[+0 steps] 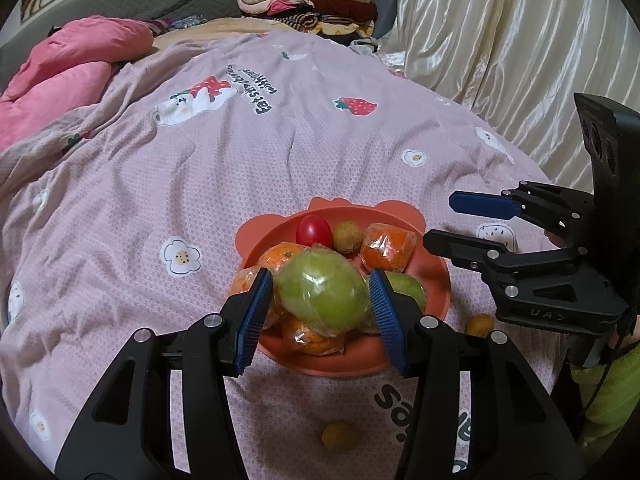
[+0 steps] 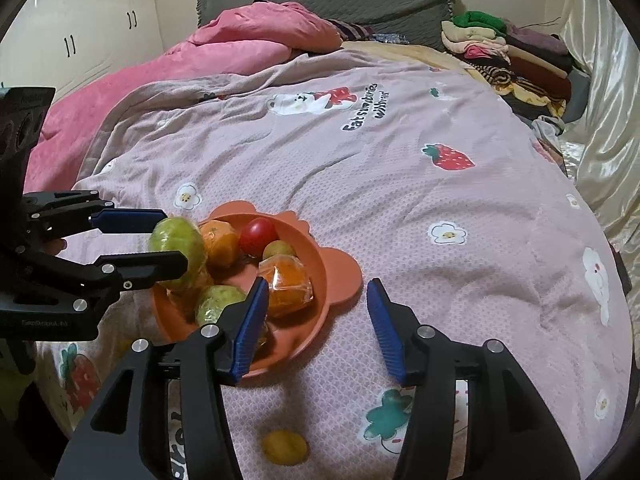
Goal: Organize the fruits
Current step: 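Open the right gripper to drop the orange while the left releases the green fruit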
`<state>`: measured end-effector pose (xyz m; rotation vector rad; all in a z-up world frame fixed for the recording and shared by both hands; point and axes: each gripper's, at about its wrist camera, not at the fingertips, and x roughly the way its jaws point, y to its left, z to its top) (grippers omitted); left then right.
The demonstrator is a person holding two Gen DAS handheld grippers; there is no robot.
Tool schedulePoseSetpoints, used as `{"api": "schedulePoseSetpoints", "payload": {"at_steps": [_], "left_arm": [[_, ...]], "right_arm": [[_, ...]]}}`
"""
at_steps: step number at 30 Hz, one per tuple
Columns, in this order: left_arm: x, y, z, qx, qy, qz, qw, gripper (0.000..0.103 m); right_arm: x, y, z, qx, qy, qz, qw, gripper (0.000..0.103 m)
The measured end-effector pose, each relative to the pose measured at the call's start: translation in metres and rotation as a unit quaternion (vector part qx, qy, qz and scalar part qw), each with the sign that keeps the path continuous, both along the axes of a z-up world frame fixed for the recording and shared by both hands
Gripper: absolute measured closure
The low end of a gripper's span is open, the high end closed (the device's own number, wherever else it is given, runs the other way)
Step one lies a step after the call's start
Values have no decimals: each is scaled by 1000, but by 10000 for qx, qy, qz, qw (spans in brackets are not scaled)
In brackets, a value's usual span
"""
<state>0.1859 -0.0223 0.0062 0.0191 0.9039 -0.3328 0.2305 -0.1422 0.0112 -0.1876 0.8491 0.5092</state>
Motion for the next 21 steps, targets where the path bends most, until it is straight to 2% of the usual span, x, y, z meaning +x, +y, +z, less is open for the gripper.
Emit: {"api": "schedulePoseSetpoints", "payload": {"at_steps": [8, 11, 21], "left_arm": [[-2, 3, 6, -8, -79, 57, 10000, 60], [-3, 4, 11, -30, -139, 94, 9999, 56], [-8, 7, 25, -11, -332, 229, 9992, 49]], "right_arm": [[-5, -4, 7, 11, -106, -78, 9999, 42], [-6, -6, 9, 31, -133, -122, 9998, 41], [-13, -13, 17, 70, -227, -224, 9995, 32]]}}
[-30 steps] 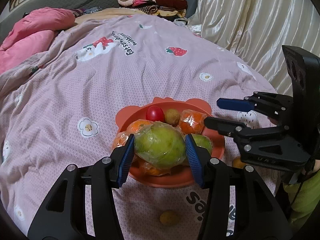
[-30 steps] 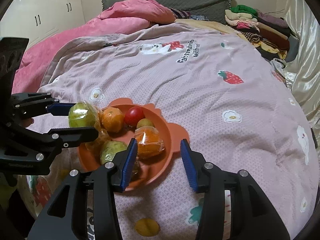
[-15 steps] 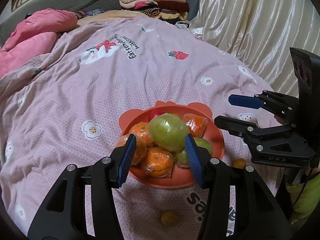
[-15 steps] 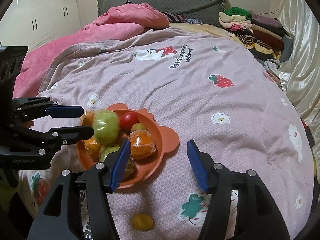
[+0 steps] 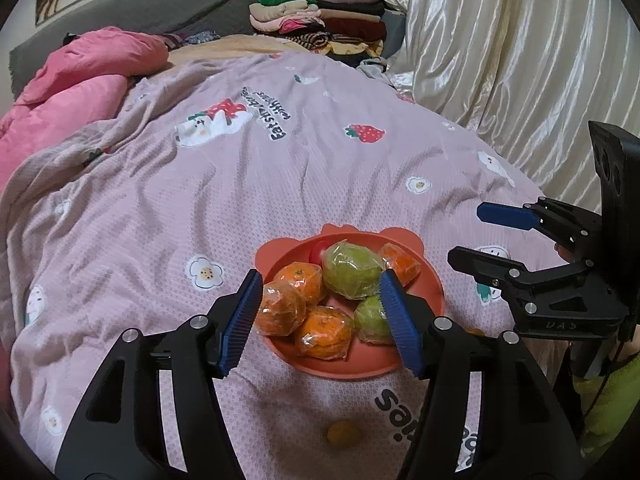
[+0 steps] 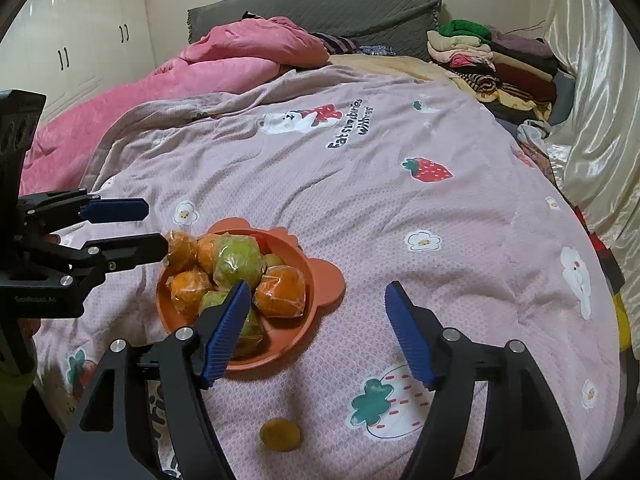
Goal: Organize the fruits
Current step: 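Open the right gripper to drop the orange while the left releases the green fruit, then withdraw both tools from the plate toward the two loose small fruits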
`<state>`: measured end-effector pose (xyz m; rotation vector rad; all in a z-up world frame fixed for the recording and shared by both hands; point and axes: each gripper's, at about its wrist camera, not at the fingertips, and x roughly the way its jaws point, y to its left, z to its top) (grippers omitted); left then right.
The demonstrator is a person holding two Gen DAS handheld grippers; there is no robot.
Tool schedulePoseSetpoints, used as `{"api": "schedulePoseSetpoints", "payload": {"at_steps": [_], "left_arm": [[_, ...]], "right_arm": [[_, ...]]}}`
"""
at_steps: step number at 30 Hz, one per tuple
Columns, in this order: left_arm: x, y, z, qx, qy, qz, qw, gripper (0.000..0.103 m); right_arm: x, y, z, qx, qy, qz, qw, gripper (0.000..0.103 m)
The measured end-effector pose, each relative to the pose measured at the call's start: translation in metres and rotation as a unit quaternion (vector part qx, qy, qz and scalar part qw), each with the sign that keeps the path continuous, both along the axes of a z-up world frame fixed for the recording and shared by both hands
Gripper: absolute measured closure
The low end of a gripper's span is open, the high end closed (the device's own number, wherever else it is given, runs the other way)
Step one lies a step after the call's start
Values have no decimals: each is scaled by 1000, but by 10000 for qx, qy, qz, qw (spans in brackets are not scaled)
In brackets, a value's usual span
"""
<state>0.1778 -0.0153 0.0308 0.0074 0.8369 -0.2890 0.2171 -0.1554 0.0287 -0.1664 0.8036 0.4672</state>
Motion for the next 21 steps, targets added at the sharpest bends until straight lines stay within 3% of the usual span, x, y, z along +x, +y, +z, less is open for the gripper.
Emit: {"api": "schedulePoseSetpoints", "payload": {"at_steps": [21], "left_arm": [[-18, 0, 25, 34, -312, 107, 9995, 33]], "right_arm": [[-16, 0, 17, 15, -180, -70, 9998, 19]]}}
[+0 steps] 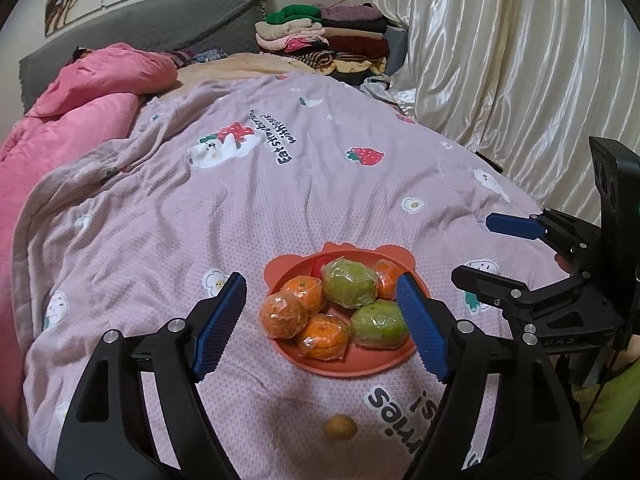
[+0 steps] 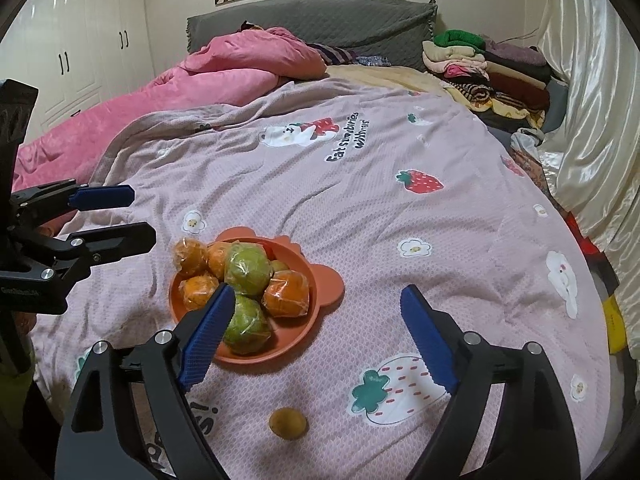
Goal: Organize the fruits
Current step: 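Withdraw both tools from the plate toward the two loose small fruits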
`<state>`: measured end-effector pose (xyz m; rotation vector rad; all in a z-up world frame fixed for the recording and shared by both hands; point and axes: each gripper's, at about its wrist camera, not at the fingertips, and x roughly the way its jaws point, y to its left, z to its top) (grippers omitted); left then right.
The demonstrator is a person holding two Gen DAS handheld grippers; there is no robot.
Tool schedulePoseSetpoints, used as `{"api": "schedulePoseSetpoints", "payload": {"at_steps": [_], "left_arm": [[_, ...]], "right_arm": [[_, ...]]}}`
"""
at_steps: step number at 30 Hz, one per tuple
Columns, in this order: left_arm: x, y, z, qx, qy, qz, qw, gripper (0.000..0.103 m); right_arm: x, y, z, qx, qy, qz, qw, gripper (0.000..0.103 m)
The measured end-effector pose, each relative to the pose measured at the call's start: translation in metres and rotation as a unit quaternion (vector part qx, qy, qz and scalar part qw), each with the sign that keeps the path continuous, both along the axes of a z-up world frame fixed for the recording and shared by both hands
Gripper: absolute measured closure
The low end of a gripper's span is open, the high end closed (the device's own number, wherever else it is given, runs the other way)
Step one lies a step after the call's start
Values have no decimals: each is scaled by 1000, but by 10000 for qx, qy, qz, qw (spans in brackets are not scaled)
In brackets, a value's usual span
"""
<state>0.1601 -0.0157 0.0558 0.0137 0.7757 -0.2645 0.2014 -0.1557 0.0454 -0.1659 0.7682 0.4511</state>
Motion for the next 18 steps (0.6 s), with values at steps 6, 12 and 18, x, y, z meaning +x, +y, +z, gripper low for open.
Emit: {"api": "schedulePoseSetpoints", "payload": {"at_steps": [6, 12, 18], "left_arm": [[-5, -1, 5, 68, -102, 48, 9999, 27], [-10, -1, 10, 121, -183, 106, 9997, 21], [-17, -1, 14, 145, -246, 139, 9995, 15]], "right_arm": [[-5, -3, 3, 27, -48, -16, 10000, 14], [-10, -5, 7, 42, -96, -49, 9999, 11], [-17, -8, 12, 43, -154, -43, 9999, 10]]}}
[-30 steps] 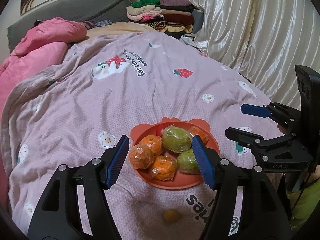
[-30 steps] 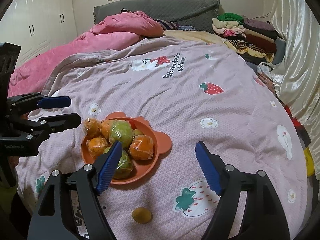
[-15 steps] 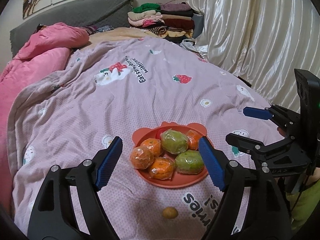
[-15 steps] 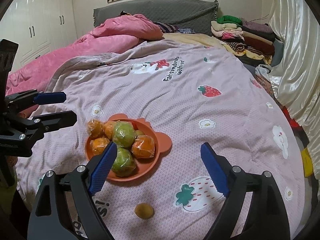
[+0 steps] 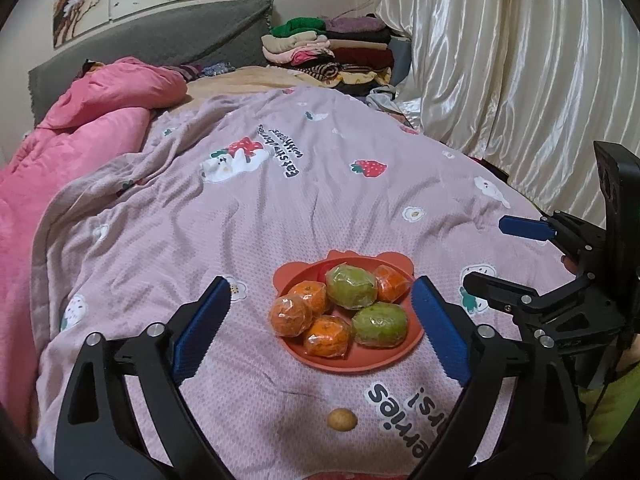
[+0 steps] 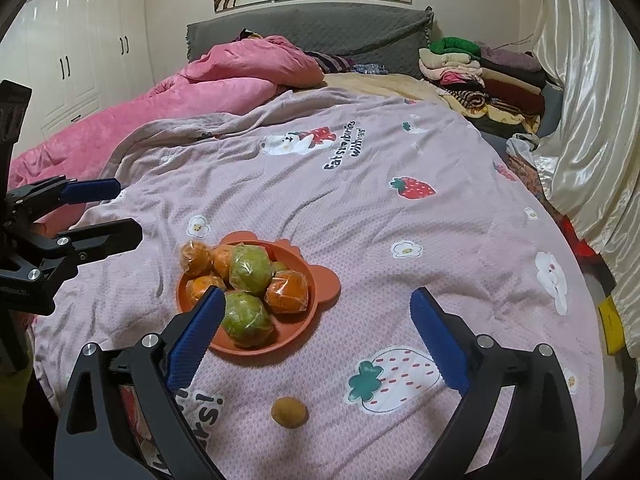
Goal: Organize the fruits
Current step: 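Withdraw both tools from the plate toward the two loose small fruits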
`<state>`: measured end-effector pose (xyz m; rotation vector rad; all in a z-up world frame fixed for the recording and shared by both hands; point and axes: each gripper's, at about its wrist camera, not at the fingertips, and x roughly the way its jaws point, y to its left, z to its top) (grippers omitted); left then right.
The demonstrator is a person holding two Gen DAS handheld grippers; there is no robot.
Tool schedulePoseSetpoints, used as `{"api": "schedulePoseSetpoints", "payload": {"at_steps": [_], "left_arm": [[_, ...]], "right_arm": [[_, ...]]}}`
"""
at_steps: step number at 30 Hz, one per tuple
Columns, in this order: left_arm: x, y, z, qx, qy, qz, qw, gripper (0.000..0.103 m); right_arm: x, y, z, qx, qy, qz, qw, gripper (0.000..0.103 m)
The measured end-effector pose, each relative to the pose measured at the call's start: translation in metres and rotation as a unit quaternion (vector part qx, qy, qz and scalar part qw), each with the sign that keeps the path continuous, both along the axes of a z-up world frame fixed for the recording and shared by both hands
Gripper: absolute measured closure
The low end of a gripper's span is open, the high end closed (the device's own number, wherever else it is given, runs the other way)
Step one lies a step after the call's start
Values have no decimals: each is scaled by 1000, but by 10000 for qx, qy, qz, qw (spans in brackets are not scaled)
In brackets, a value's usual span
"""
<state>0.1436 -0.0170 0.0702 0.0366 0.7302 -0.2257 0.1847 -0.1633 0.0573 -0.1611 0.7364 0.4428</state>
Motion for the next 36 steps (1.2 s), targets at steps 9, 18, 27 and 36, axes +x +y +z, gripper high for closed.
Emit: {"api": "schedulePoseSetpoints", "payload": {"at_steps": [9, 18, 27, 36], "left_arm": [[-10, 2, 6, -2, -88, 81, 9999, 10], [-24, 4, -3, 30, 36, 166, 9999, 10], [-39, -2, -28, 61, 318, 219, 9992, 10], [-49, 0, -53, 102, 640, 313, 9974, 10]], "right_arm": [[-13, -4, 6, -10, -80, 22, 10000, 7], [-30, -4, 5, -115, -133, 75, 9998, 6], [-48, -1, -10, -169, -14, 265, 9995, 5], [-65, 8, -33, -247, 225, 509, 9981, 5]]}}
